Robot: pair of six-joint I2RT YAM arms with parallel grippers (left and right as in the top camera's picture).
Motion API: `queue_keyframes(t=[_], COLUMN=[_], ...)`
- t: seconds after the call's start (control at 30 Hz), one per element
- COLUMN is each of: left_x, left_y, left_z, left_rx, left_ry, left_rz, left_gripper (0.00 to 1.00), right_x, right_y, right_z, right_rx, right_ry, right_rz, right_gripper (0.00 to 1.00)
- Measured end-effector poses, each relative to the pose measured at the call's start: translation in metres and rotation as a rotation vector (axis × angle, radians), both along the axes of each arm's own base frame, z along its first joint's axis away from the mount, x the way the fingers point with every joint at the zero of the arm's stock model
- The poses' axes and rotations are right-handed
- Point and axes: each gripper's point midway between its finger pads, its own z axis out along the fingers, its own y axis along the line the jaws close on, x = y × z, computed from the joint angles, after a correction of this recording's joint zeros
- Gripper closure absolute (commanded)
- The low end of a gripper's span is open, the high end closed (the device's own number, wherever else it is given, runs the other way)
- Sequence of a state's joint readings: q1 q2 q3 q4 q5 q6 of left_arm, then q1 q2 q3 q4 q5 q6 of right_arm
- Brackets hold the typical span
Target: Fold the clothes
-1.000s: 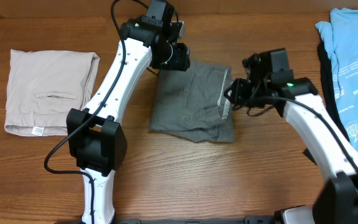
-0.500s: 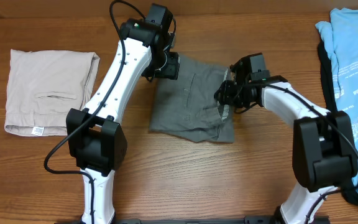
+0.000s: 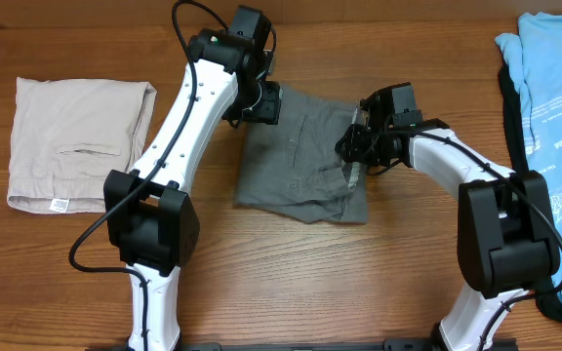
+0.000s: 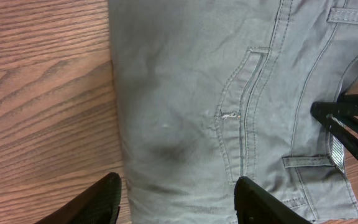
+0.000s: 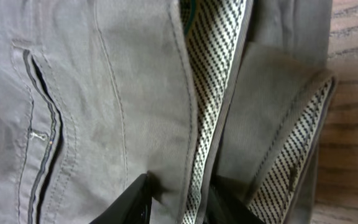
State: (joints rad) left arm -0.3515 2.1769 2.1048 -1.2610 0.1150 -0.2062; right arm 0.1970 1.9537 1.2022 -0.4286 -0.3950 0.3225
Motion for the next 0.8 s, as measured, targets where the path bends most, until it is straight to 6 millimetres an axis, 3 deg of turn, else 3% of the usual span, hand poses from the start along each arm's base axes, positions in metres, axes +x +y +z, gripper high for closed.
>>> queue_keyframes(t=[0.23, 0.3, 0.33, 0.57, 0.67, 0.8], left_x=[0.000, 0.000, 0.000, 0.000, 0.000, 0.002], left_y=[0.000, 0.000, 0.000, 0.000, 0.000, -0.001], left_z=[0.000, 0.000, 0.000, 0.000, 0.000, 0.000], left_rx=[0.000, 0.000, 0.000, 0.000, 0.000, -0.002], left_ry=[0.000, 0.000, 0.000, 0.000, 0.000, -0.007], left_rz=[0.000, 0.000, 0.000, 0.000, 0.000, 0.000], left_gripper=[0.39, 0.38, 0.38, 0.37, 0.37, 0.36], right_x=[0.002, 0.003, 0.003, -0.004, -0.012, -0.016], right_y=[0.000, 0.000, 0.000, -0.004, -0.011, -0.019], right_z=[-0.001, -0.003, -0.005, -0.009, 0.000, 0.038], right_rx=[0.004, 0.004, 0.001, 0.000, -0.003, -0.006], right_ry=[0.003, 0.001, 0.006, 0.056, 0.082, 0.038], right_rz=[-0.016, -0.018, -0.019, -0.035, -0.045, -0.059], right_gripper=[0.68, 0.78, 0.96, 0.96, 0.96, 0.96])
